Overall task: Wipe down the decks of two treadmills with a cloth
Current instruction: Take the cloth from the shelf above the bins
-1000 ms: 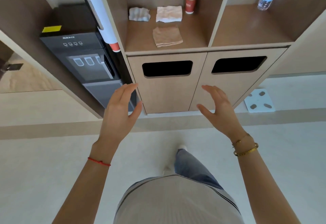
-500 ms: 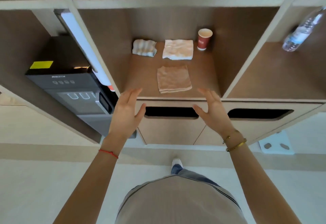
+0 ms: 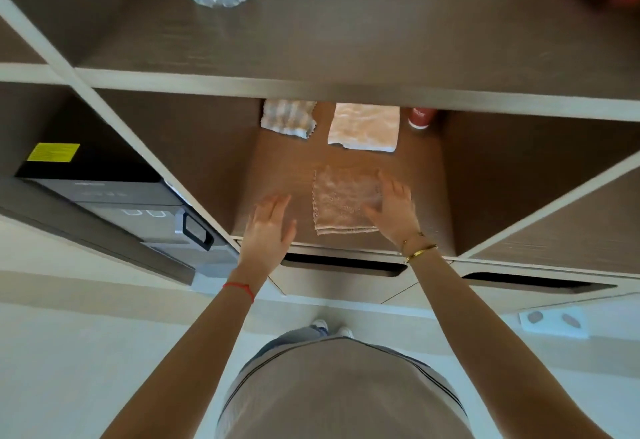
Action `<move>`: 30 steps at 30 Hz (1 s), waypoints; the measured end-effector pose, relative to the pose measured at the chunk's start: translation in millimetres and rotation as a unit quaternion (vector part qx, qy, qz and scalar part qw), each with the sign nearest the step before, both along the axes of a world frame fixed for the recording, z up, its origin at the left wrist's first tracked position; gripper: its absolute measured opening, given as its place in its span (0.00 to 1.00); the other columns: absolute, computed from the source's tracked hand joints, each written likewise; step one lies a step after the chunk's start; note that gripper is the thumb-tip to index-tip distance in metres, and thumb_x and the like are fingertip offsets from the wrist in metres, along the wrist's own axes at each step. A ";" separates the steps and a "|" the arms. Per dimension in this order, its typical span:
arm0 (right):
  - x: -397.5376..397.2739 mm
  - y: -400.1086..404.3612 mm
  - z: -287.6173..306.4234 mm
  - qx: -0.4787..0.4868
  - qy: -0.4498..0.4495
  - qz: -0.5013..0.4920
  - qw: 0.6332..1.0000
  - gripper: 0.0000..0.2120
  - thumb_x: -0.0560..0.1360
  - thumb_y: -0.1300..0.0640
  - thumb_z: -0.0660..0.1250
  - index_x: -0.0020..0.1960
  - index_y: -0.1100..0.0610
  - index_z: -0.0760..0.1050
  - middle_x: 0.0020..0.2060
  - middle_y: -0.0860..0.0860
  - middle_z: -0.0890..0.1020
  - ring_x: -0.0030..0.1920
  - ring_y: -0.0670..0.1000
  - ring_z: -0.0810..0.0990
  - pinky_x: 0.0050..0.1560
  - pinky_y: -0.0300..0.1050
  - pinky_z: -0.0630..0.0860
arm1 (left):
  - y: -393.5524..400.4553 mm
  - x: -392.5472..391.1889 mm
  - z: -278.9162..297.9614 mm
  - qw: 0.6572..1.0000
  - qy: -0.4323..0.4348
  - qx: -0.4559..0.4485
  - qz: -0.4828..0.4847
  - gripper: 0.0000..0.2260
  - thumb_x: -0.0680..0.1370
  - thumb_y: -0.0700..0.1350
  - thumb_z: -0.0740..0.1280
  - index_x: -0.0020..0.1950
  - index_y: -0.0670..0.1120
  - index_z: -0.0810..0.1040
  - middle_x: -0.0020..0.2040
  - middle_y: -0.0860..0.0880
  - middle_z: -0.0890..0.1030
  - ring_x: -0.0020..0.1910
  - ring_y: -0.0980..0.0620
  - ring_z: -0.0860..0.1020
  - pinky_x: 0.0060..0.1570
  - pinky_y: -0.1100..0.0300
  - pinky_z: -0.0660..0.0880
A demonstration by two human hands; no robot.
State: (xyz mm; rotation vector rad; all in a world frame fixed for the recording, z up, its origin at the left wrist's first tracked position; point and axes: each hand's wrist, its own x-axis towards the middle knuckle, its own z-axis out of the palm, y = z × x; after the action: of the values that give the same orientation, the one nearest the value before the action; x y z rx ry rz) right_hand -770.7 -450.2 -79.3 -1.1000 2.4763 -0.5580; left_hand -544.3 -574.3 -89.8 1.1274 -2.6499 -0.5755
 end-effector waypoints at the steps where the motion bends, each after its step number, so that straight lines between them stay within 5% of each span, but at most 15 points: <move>1: 0.2 -3.9 -2.2 0.008 0.001 -0.010 1.000 0.37 0.79 0.46 0.66 0.80 0.55 0.52 0.76 0.54 0.63 0.74 0.58 0.58 0.74 0.59 0.61 | -2.8 -2.2 -3.5 1.000 -0.011 0.005 0.000 0.23 0.81 0.48 0.64 0.76 0.45 0.67 0.73 0.44 0.70 0.72 0.44 0.68 0.72 0.44 0.65; 7: 9.1 -15.1 -14.8 0.021 0.040 -0.033 0.998 0.41 0.77 0.43 0.67 0.80 0.58 0.52 0.73 0.57 0.63 0.72 0.58 0.62 0.73 0.53 0.62 | -14.8 -7.6 -22.2 0.998 -0.047 0.038 -0.019 0.23 0.82 0.50 0.61 0.77 0.47 0.66 0.77 0.47 0.65 0.76 0.46 0.61 0.73 0.45 0.64; 16: 11.6 -21.0 -26.6 -0.066 -0.020 -0.084 0.994 0.16 0.74 0.56 0.71 0.58 0.64 0.77 0.53 0.58 0.80 0.57 0.59 0.75 0.56 0.49 0.73 | -18.8 -9.8 -27.2 0.997 -0.056 0.038 -0.030 0.22 0.82 0.50 0.62 0.76 0.46 0.67 0.77 0.47 0.64 0.77 0.46 0.59 0.74 0.45 0.63; 24: 29.4 5.2 -12.2 -0.179 -0.102 -0.140 0.969 0.09 0.72 0.59 0.73 0.50 0.56 0.75 0.38 0.47 0.78 0.36 0.44 0.76 0.36 0.31 0.71 | -22.2 -9.4 -16.3 0.996 -0.019 0.035 -0.079 0.20 0.82 0.49 0.63 0.73 0.46 0.71 0.73 0.47 0.71 0.74 0.46 0.66 0.73 0.49 0.63; 30: 59.6 49.7 9.5 -0.259 -0.170 -0.247 0.918 0.12 0.72 0.58 0.75 0.52 0.54 0.75 0.40 0.45 0.80 0.38 0.42 0.78 0.37 0.40 0.79 | -14.9 -6.8 -3.1 0.988 0.037 0.048 -0.143 0.17 0.81 0.45 0.64 0.69 0.44 0.75 0.66 0.47 0.77 0.66 0.47 0.73 0.66 0.50 0.72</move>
State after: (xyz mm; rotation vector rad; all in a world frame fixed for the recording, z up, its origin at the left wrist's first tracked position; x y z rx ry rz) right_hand -711.1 -400.5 -69.8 -0.4422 2.3310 -1.4837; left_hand -551.1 -589.2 -92.9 0.7356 -2.7635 -0.7873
